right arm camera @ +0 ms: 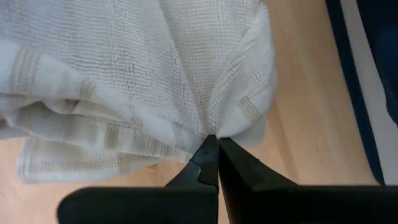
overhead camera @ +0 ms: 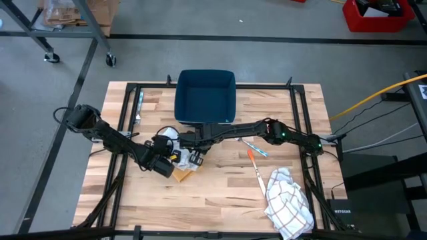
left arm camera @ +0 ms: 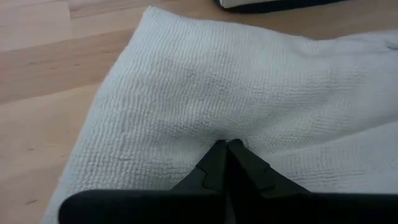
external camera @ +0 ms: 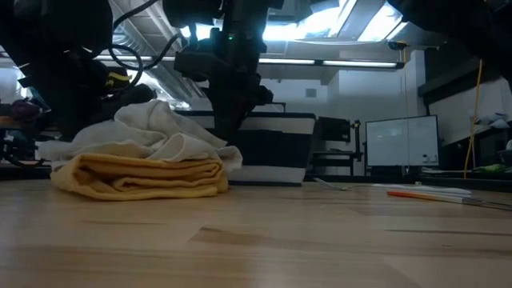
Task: Fold towel
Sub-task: Stack the folded top white patterned towel on top of the yellow towel
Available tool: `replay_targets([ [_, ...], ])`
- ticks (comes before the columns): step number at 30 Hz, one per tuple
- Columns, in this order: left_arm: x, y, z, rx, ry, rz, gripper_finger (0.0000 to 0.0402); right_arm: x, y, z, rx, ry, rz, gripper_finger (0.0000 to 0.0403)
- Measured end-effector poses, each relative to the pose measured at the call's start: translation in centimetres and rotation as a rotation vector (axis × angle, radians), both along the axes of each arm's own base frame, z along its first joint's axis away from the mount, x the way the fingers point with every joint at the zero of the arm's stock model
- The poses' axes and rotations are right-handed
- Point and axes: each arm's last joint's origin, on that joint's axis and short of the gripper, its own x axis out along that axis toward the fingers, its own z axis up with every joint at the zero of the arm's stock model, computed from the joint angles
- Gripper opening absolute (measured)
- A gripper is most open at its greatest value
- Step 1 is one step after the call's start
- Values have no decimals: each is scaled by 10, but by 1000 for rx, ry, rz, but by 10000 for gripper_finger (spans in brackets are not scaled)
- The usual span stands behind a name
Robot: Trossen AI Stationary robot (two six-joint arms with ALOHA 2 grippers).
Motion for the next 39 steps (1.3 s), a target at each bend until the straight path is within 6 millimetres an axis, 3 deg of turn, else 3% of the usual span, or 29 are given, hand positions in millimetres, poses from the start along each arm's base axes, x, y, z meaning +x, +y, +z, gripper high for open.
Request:
replay_targets([
  [7, 1, 0, -1, 3, 15, -27, 5, 3, 1, -3, 3, -15, 26, 21],
  [15, 1, 0, -1, 7, 22, -39, 5, 6, 1, -6, 6, -27, 54, 127],
  [18, 1, 0, -1, 13, 32, -53, 5, 5, 1, -4, 32, -28, 59, 149],
  [33, 1, -1, -1, 11, 30, -54, 5, -4, -3, 37, 124, -110, 71, 154],
  [39, 1, -1, -1, 19, 45, -74, 5, 5, -2, 47, 128, -238, 79, 154],
])
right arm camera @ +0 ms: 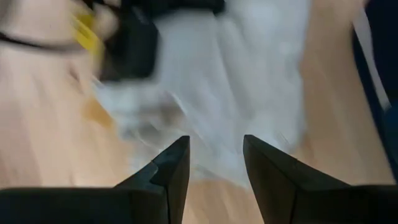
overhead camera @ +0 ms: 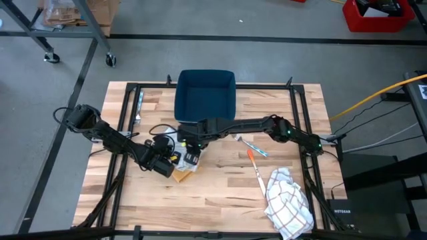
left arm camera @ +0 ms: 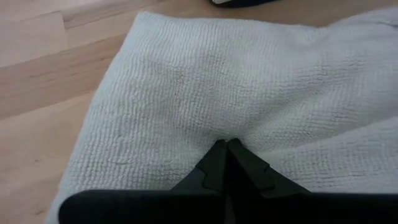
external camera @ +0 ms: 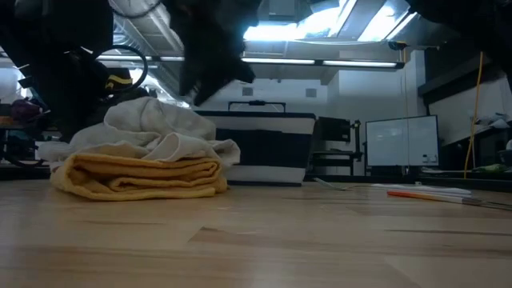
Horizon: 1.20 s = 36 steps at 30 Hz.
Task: Fold towel
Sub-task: Stack the folded top white patterned towel on top of the yellow towel
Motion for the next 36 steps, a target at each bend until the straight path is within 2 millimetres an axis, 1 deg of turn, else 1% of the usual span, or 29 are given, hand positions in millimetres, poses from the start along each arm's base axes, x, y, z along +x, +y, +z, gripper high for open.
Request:
replay_targets([
  [6, -1, -2, 0, 4, 3, -13, 5, 19, 1, 7, 0, -209, 20, 154],
  [8, -1, -2, 0, 4, 2, -14, 5, 25, 1, 0, -3, -226, 24, 154],
  [16, -2, -2, 0, 4, 16, -22, 5, 30, 1, -50, -37, -68, 6, 154],
  [18, -2, -2, 0, 6, 26, -32, 5, 30, 2, -53, -2, -48, 11, 154],
  [21, -2, -2, 0, 4, 26, -26, 5, 27, 6, -54, 37, -16, 23, 154],
  [28, -3, 0, 0, 2, 31, 6, 5, 13, 32, -60, 58, 117, 82, 154],
  [36, -6, 1, 0, 13, 62, 5, 5, 5, 65, -62, 35, 154, 148, 154],
])
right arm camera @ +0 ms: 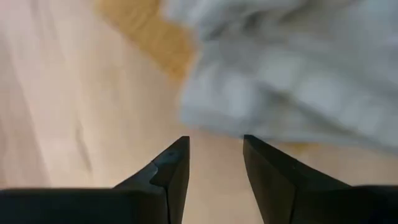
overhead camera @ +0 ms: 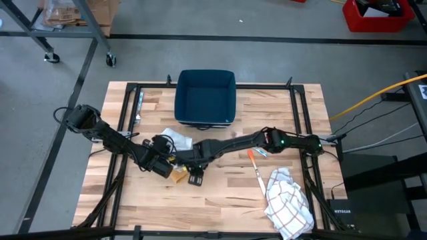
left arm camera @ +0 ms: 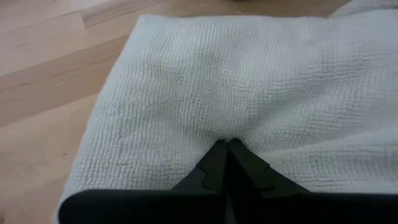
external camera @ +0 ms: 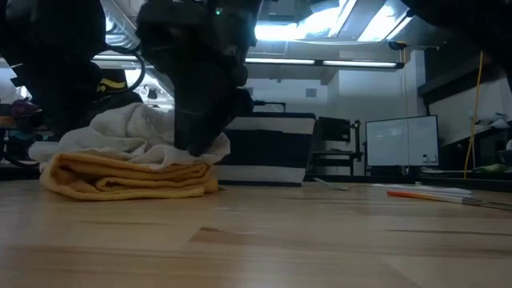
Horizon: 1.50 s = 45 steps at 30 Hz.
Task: Fold towel
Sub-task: Stack the folded top white patterned towel on top of the yellow towel
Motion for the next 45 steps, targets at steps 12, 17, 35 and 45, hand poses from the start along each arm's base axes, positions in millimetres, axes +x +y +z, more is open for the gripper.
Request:
replay_targets([
  [12, 9, -21, 36, -46, -86, -165, 5, -14, 0, 21, -77, 31, 17, 154],
  [17, 6, -24, 50, -37, -119, -229, 5, -22, -4, 38, -165, 24, 21, 154],
  [35, 24, -47, 65, -123, -378, -355, 5, -9, -45, 65, -368, -219, -8, 154],
  [45, 25, -61, 65, -197, -414, -419, 5, -15, -70, 23, -321, -76, -48, 154],
])
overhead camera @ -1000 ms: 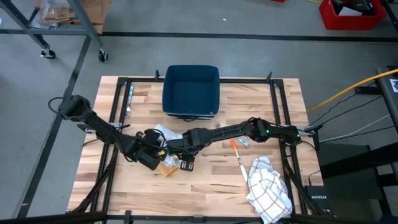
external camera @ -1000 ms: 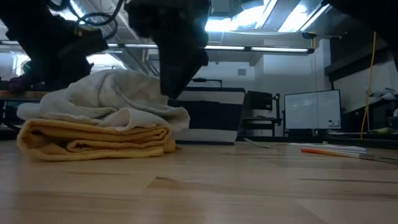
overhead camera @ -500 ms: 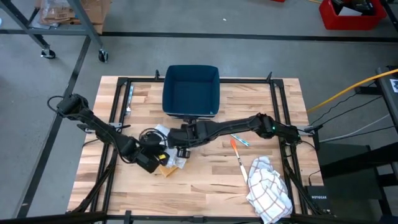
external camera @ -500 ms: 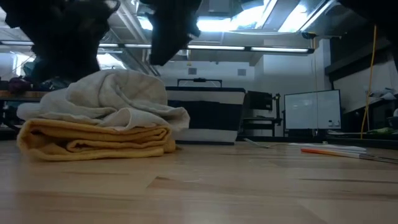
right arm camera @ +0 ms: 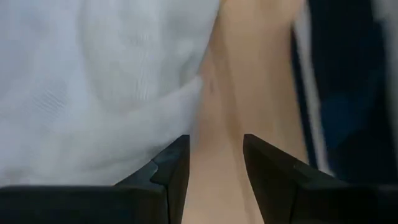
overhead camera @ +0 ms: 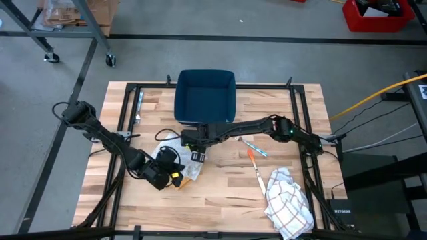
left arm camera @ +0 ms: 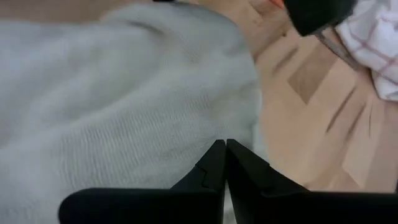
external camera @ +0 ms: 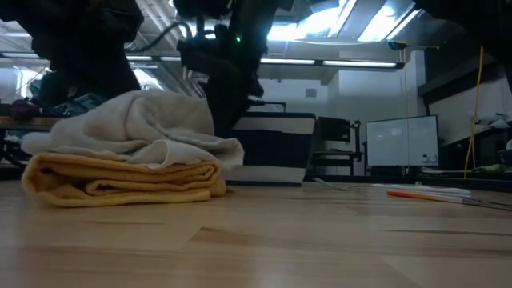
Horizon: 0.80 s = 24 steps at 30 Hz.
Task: Fold towel
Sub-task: Stack the folded top white patterned towel on top of the yellow towel
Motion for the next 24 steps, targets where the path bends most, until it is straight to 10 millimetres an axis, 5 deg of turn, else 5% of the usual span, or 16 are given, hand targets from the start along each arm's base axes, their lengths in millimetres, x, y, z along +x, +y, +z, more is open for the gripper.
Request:
replay_targets([
  [12, 12, -26, -21, -95, -43, -56, 5, -11, 3, -47, 112, 99, -41, 154],
  [24, 11, -37, -44, -115, 13, -29, 5, -11, 3, -49, 128, 99, -28, 154],
])
